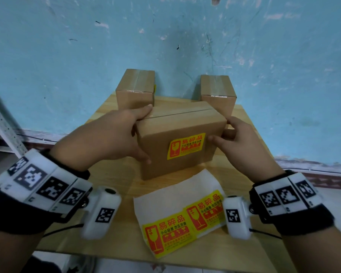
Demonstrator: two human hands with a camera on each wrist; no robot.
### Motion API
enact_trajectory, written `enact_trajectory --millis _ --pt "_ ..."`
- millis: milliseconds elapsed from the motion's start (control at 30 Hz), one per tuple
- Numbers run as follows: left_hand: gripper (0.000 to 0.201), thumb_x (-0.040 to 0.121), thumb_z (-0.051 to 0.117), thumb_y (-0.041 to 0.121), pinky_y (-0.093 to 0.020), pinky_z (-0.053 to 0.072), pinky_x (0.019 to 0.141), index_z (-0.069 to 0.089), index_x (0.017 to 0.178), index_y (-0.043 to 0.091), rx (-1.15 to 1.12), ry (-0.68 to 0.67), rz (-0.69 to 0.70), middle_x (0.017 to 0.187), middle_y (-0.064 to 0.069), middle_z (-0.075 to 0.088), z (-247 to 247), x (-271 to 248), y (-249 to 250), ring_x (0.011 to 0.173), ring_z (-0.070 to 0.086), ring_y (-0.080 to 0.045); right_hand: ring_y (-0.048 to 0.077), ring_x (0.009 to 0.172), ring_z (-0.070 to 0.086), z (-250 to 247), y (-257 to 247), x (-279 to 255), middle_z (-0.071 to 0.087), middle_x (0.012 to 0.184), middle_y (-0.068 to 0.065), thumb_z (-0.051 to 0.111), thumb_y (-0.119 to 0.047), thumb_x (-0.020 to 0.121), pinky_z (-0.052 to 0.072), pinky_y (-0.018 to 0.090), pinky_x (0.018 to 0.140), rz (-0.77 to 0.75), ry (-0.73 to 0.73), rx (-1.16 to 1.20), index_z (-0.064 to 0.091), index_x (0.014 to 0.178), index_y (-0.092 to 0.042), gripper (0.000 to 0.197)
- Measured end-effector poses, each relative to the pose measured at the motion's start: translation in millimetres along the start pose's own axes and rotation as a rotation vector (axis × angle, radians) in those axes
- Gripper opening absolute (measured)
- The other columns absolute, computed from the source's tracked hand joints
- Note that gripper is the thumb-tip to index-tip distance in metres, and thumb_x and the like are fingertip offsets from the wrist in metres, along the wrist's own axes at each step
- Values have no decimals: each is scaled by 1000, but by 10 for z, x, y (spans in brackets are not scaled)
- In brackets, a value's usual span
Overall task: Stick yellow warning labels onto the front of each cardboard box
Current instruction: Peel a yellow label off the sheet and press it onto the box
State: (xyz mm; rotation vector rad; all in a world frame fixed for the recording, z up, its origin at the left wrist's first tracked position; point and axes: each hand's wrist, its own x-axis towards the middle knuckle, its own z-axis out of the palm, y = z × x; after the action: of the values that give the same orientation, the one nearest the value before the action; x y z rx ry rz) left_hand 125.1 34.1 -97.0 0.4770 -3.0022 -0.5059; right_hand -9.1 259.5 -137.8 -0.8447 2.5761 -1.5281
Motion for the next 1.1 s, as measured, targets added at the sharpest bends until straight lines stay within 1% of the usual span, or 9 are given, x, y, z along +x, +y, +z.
enact_trajectory --millis 133,233,300,367,467,700,900,1000,1100 --pt "105 47 96 39 -31 44 76 44 137 49 89 64 -42 97 15 35 -140 -16 -32 92 47 -15 23 105 65 84 31 4 65 115 4 72 -40 85 56 49 89 152 75 -22 52 117 -19 44" --pt "71 37 95 48 -40 48 87 55 95 44 50 169 44 108 6 33 -166 -15 -63 104 43 -20 28 99 67 146 -6 -5 60 116 20 75 -29 86 61 48 81 256 54 160 52 101 -10 34" --pt "72 44 96 41 -30 46 88 53 102 39 -9 149 182 119 13 32 -120 -25 -31 111 42 -11 27 105 68 166 -40 -16 64 120 19 71 -15 89 60 46 88 262 -48 289 59 107 -8 23" --pt "84 56 94 28 -20 39 96 49 127 41 -55 85 327 135 22 35 -82 -41 41 121 40 0 21 112 66 164 -66 -40 67 126 8 68 -12 91 56 42 97 211 -140 255 64 119 -11 28" --pt "79 65 90 22 -21 33 108 55 136 34 -42 77 444 145 17 46 -13 -17 103 131 40 -1 14 126 58 168 -98 -70 62 132 -6 64 -8 92 48 39 107 116 -183 138 61 131 -14 39" --pt "76 72 85 32 -38 39 111 53 141 25 58 169 419 149 5 48 120 57 211 136 44 -15 14 123 60 129 -110 -58 63 135 9 61 -5 94 47 36 108 137 -178 75 52 141 -8 48" --pt "76 80 78 31 -32 28 114 44 147 21 176 144 362 155 2 40 121 367 267 140 38 -20 19 107 69 -35 -88 -42 73 115 10 61 -9 93 53 41 101 168 -237 27 64 127 -9 34" --pt "72 79 79 32 -33 32 110 50 144 17 233 122 376 154 1 42 84 596 266 138 41 -22 27 86 75 -128 -130 -83 75 97 23 51 -2 97 61 40 84 246 -457 116 66 105 0 17" --pt "65 77 81 31 -35 40 107 58 135 12 216 116 367 151 1 47 53 750 270 135 46 -23 31 87 74 -134 -143 -149 74 101 26 49 -3 98 60 41 82 333 -808 51 65 105 3 18"
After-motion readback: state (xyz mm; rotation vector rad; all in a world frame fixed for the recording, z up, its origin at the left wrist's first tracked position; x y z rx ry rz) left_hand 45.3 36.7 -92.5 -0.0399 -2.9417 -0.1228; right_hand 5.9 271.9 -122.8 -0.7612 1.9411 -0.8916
